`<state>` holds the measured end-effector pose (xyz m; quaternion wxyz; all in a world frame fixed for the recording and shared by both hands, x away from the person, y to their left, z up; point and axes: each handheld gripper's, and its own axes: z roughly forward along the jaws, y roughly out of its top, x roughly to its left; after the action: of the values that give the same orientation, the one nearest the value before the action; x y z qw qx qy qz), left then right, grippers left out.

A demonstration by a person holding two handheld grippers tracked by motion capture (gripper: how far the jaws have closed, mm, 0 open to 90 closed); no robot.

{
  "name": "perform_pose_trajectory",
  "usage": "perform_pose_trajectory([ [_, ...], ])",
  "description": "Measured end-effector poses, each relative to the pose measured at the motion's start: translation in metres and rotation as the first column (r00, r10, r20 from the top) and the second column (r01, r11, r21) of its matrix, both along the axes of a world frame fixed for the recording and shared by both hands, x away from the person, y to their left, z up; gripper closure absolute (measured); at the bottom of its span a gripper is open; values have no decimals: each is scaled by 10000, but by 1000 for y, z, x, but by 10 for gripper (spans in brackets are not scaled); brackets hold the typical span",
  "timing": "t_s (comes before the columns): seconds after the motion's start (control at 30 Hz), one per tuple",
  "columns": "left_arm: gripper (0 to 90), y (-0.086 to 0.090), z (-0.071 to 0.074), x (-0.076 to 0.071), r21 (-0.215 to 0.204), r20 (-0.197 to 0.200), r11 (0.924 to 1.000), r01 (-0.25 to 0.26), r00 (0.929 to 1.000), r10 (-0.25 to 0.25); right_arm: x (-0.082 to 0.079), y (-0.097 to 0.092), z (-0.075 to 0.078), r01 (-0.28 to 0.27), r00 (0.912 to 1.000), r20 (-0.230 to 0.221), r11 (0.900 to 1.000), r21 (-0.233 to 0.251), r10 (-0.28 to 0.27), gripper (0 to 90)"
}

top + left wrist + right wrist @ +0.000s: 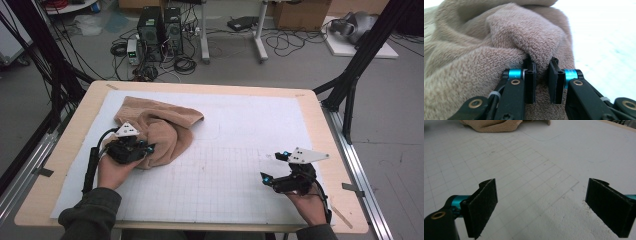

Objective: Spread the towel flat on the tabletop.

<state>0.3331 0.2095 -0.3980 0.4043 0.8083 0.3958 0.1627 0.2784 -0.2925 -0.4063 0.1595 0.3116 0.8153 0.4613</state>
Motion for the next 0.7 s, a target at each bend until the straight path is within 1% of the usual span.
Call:
perform_pose_trajectory([
  [0.1, 781, -8, 3, -8, 88, 71, 9996, 283, 9996, -283, 0, 0, 1, -5, 10000, 12, 10000, -15, 5, 98],
  [0.2, 782, -17, 6, -17, 32, 152, 9980, 624, 9979, -625, -1, 0, 3, 2, 10000, 82, 10000, -12, -2, 98],
  [0.3, 782, -23, 6, -28, -327, 219, 9954, 899, 9958, -892, -1, 0, 4, -4, 9999, 126, 10000, -31, 5, 98],
  [0.4, 782, -32, 4, -40, -308, 295, 9922, 1209, 9923, -1200, -1, 0, 6, -34, 9999, 109, 10000, -69, 35, 98],
  [0.43, 782, -35, 4, -43, -345, 324, 9909, 1299, 9911, -1288, -1, 0, 8, -73, 9998, 194, 9999, -80, 75, 98],
  [0.6, 783, -47, 4, -59, -356, 367, 9814, 1887, 9816, -1874, 0, 3, 12, -130, 9996, 255, 9998, -155, 134, 98],
  [0.7, 783, -54, 3, -71, -25, 487, 9742, 2256, 9731, -2252, 1, 6, 16, -205, 9991, 354, 9996, -186, 211, 98],
])
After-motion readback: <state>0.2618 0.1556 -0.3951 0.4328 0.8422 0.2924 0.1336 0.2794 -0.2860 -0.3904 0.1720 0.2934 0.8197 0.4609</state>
